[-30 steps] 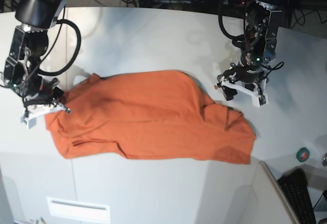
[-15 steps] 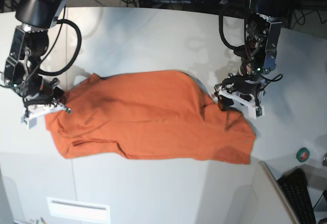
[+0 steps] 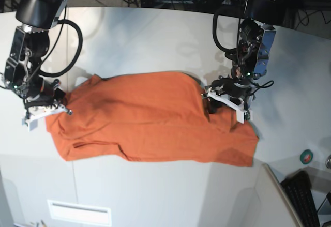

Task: Layout the t-shirt on the table in an organized manner, then fold the t-shirt properly
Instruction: 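Release the left gripper and regrasp the shirt edge beside it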

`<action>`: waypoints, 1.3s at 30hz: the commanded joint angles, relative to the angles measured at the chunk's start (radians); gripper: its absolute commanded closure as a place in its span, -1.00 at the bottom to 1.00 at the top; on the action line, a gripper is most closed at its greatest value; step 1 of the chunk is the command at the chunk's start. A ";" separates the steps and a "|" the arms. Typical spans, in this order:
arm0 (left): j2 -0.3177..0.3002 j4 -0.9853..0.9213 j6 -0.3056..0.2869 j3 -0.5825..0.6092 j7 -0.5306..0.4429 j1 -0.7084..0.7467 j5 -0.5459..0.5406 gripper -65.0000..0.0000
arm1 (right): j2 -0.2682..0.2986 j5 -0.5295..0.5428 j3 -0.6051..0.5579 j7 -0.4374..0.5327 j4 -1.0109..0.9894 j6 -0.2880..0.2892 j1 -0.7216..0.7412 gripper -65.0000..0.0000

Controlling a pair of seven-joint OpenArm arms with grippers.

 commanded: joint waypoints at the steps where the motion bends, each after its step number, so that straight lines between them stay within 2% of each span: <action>1: 0.001 0.020 -0.009 0.000 -0.022 -0.017 -0.001 -0.28 | 0.010 0.006 0.004 0.013 0.017 0.003 0.018 1.00; 12: -0.002 0.013 -0.009 -0.013 -0.025 -0.018 -0.001 -0.28 | 0.010 0.006 0.002 0.013 0.012 0.003 0.021 1.00; 16: 0.004 0.013 -0.009 -0.070 -0.025 -0.017 -0.001 -0.28 | 0.010 0.006 0.001 0.013 0.012 0.003 0.021 1.00; 28: 0.006 0.011 -0.009 -0.072 -0.025 -0.027 -0.001 -0.24 | 0.010 0.006 0.001 0.013 0.012 0.003 0.022 1.00; 29: 0.006 0.011 -0.009 -0.072 -0.025 -0.027 -0.001 -0.13 | 0.010 0.006 0.001 0.013 0.012 0.003 0.022 1.00; 34: 0.006 0.011 -0.009 -0.072 -0.024 -0.026 -0.001 0.71 | 0.010 0.006 0.001 0.015 0.012 0.003 0.022 1.00; 37: 0.006 0.020 -0.009 -0.072 -0.024 -0.018 -0.001 0.96 | 0.010 0.006 0.001 0.015 0.012 0.003 0.022 1.00; 39: 0.006 0.030 -0.009 -0.072 -0.021 -0.015 -0.001 1.00 | 0.010 0.006 0.001 0.015 0.012 0.003 0.022 1.00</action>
